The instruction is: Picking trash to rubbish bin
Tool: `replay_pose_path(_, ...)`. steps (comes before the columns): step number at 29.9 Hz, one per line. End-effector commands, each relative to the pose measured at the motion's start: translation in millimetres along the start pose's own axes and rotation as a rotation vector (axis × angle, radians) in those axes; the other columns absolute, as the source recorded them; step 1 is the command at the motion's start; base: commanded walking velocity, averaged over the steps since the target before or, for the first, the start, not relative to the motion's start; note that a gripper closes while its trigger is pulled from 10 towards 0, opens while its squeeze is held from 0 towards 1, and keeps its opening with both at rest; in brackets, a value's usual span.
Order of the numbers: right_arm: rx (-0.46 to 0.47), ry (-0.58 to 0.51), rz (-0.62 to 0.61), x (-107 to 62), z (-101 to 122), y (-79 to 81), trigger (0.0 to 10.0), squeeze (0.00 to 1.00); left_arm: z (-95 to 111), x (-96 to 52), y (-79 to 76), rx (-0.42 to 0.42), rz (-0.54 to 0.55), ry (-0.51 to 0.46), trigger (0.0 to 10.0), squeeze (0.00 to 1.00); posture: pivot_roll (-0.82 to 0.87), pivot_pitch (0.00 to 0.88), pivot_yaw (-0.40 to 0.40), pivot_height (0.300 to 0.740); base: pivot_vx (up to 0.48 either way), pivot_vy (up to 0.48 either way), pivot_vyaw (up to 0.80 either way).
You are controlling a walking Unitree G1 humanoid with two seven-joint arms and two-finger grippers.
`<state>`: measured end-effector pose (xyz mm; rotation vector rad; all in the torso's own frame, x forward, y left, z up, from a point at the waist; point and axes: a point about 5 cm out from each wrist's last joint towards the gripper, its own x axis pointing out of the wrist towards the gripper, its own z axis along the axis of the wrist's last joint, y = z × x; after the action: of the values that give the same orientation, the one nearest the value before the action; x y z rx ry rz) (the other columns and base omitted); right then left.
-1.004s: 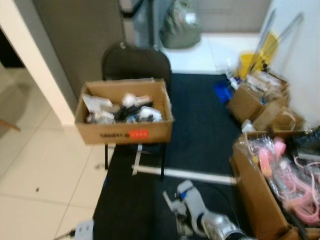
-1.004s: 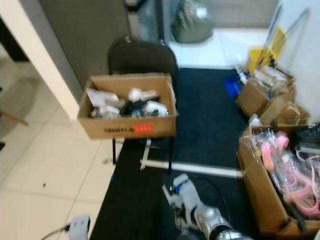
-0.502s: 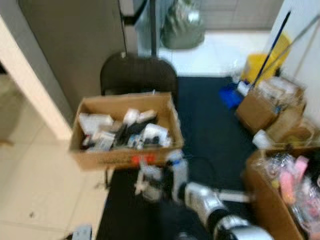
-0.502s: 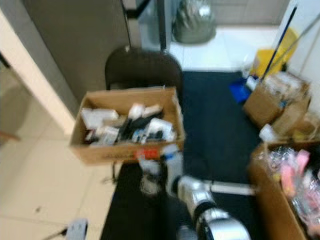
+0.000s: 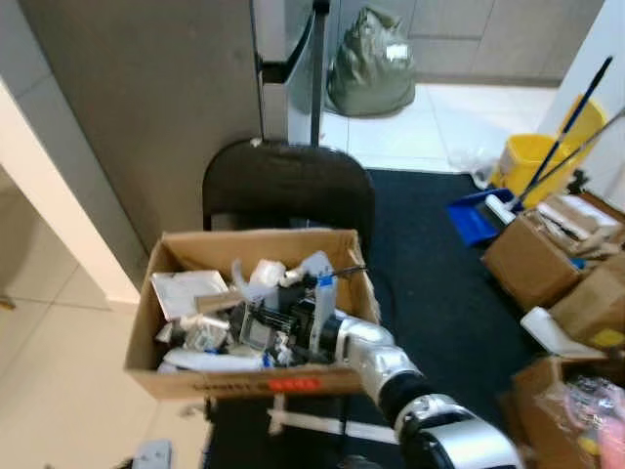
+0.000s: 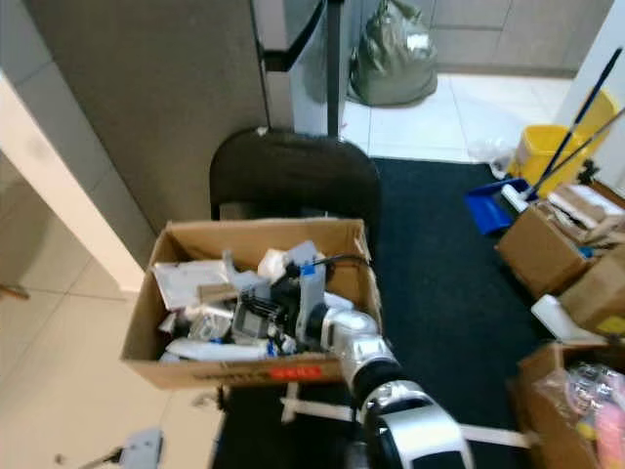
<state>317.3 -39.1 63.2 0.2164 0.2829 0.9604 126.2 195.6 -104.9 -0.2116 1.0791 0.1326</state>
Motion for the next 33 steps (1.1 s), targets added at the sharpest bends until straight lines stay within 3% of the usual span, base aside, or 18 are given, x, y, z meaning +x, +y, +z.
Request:
replay_pose_path(1,-0.037,-0.035,0.063,23.9,10.3,24.6,10.0,0.0,-11.0,-1.9,2.4,-0.036,0.015,0.032,10.0,0.0,0.0,0.064,0.031,0.74,0.0,0.0,0.0)
replay_pose_path(4,-0.061,-0.02,0.03,22.9,9.8,21.8,10.0,0.0,-12.1,-1.7,1.7,-0.033,0.022,0.047,10.0,0.0,0.0,0.06,0.028,0.74,0.0,0.0,0.0)
replay_pose_path(5,-0.077,-0.01,0.007,21.3,8.6,19.1,10.0,1.0,-11.9,-1.6,1.6,-0.026,0.025,0.049,10.0,0.0,-0.01,0.058,0.027,0.74,0.0,0.0,0.0)
replay_pose_path(17,-0.093,0.004,0.035,12.0,4.1,13.3,10.0,1.0,-10.9,-1.1,0.2,-0.022,0.027,0.049,10.0,0.0,-0.01,0.051,0.022,0.74,0.0,0.0,0.0)
replay_pose_path(21,-0.03,-0.021,0.076,9.5,5.6,12.7,10.0,1.0,-12.3,-1.1,0.2,-0.016,0.038,0.059,10.0,0.0,-0.01,0.055,0.022,0.74,0.0,0.0,0.0)
replay_pose_path(22,0.016,-0.018,0.146,7.3,4.5,14.8,10.0,1.0,-12.7,-1.1,-0.2,-0.016,0.037,0.061,10.0,0.0,-0.01,0.055,0.022,0.74,0.0,0.0,0.0)
replay_pose_path(23,0.048,-0.012,0.241,3.1,2.7,18.0,10.0,0.0,-14.2,-1.1,-1.4,-0.012,0.035,0.071,10.0,0.0,-0.01,0.057,0.022,0.74,0.0,0.0,0.0)
replay_pose_path(24,0.079,0.0,0.352,-3.0,0.3,21.6,10.0,0.0,-15.9,-1.1,-2.8,-0.005,0.032,0.081,10.0,0.0,-0.01,0.057,0.022,0.74,-0.368,0.0,0.0)
replay_pose_path(26,0.099,0.01,0.413,-8.6,-1.4,22.5,10.0,0.0,-16.4,-1.1,-3.7,-0.01,0.027,0.08,10.0,0.0,-0.01,0.06,0.025,0.74,-0.48,0.0,0.0)
replay_pose_path(33,0.121,0.062,0.475,-21.9,-11.8,20.2,10.0,0.0,-18.5,-1.5,-3.5,0.0,0.028,0.086,10.0,0.0,-0.01,0.06,0.025,0.74,-0.48,0.0,0.0)
